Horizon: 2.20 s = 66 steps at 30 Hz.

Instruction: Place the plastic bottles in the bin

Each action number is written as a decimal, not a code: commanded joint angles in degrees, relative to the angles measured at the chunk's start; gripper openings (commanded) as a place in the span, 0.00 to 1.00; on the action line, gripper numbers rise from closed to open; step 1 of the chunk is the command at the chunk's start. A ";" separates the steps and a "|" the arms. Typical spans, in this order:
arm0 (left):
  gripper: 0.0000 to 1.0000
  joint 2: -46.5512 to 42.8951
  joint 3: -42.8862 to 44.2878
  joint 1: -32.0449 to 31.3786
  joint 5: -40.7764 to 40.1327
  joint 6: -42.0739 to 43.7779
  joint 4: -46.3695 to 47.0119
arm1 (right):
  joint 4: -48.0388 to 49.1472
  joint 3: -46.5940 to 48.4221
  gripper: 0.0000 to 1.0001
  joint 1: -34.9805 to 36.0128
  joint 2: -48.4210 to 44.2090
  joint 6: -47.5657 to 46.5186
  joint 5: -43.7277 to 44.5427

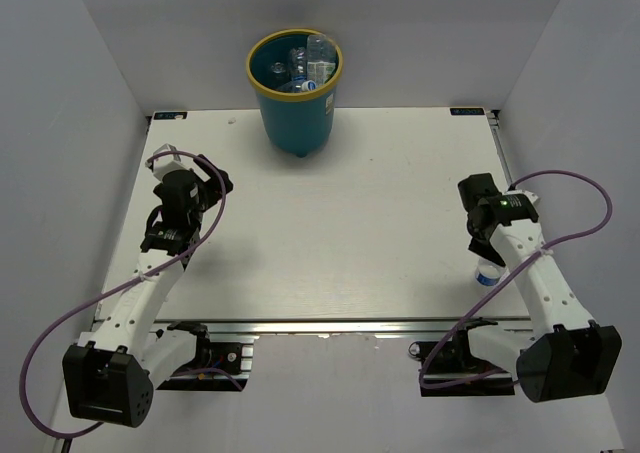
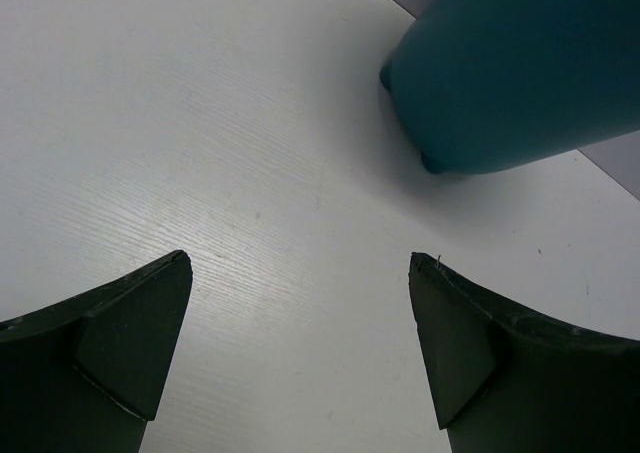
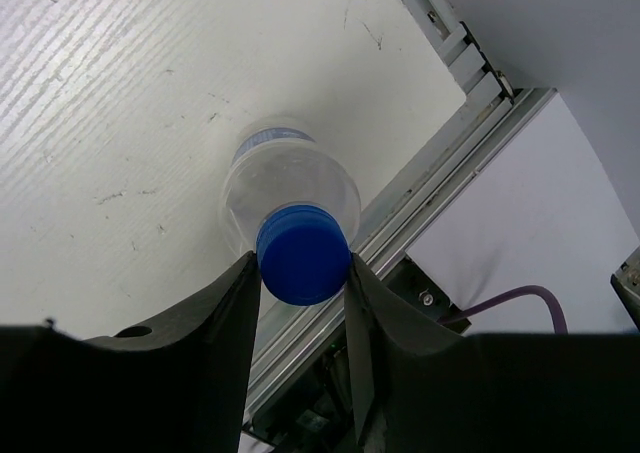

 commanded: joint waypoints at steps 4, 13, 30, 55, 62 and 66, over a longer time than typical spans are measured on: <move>0.98 -1.24 0.46 -0.12 -0.25 -0.24 -0.19 | 6.46 2.98 0.00 -0.31 -5.37 -7.00 -1.32; 0.98 -1.24 0.46 -0.21 -0.60 -0.24 -0.98 | 37.91 10.27 0.00 1.18 -10.21 -28.63 -41.69; 0.98 2.09 1.52 -0.21 -1.92 0.20 -2.04 | 69.38 51.48 0.00 25.44 29.67 -39.27 -33.37; 0.98 7.90 2.92 -0.21 -2.18 0.73 -1.69 | 87.69 79.62 0.81 27.46 67.13 -43.67 -24.02; 0.98 8.07 2.92 -0.12 -2.18 0.73 -1.42 | 87.07 78.83 0.89 27.46 63.88 -44.98 -25.68; 0.98 8.42 3.19 -0.21 -1.92 0.64 -1.60 | 84.08 77.96 0.89 27.46 60.28 -46.12 -26.92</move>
